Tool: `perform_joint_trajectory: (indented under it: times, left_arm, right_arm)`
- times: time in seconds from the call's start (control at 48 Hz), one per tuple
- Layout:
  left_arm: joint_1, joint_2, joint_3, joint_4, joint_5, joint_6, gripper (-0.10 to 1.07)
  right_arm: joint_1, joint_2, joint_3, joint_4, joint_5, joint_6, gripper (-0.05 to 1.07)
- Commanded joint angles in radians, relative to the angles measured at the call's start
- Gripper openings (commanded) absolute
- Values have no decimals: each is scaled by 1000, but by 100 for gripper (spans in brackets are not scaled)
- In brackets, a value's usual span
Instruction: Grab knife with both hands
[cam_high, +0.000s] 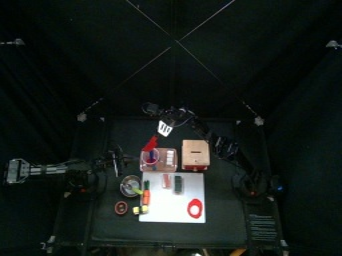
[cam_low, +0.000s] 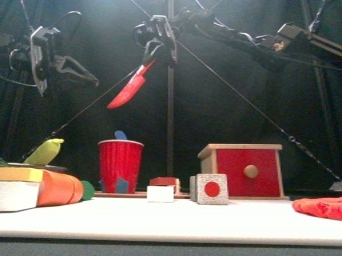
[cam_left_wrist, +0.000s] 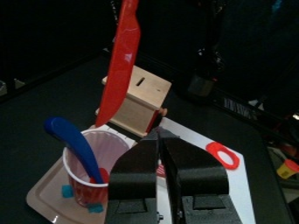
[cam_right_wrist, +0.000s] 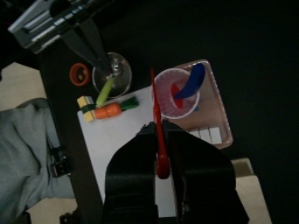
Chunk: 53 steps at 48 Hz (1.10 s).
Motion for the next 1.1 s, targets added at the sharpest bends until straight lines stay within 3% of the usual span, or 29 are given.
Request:
perform_joint_trajectory:
  times: [0.0,0.312,0.708,0.896,1.083]
  left_arm:
    - [0,2,-9,0,-3,3,39]
    - [5,2,-8,0,-5,3,39]
    - [6,0,-17,0,-2,0,39]
    - [6,2,-17,-2,-3,0,39]
    - [6,2,-18,-3,-2,2,39]
  right_arm:
    - [-14,-26,-235,15,9,6,18]
    - [-52,3,-314,-2,17,9,18]
    - [-80,-64,-321,-9,40,14,18]
    - [-80,-114,-272,-23,43,15,18]
    - [-75,-190,-123,-44,41,14,18]
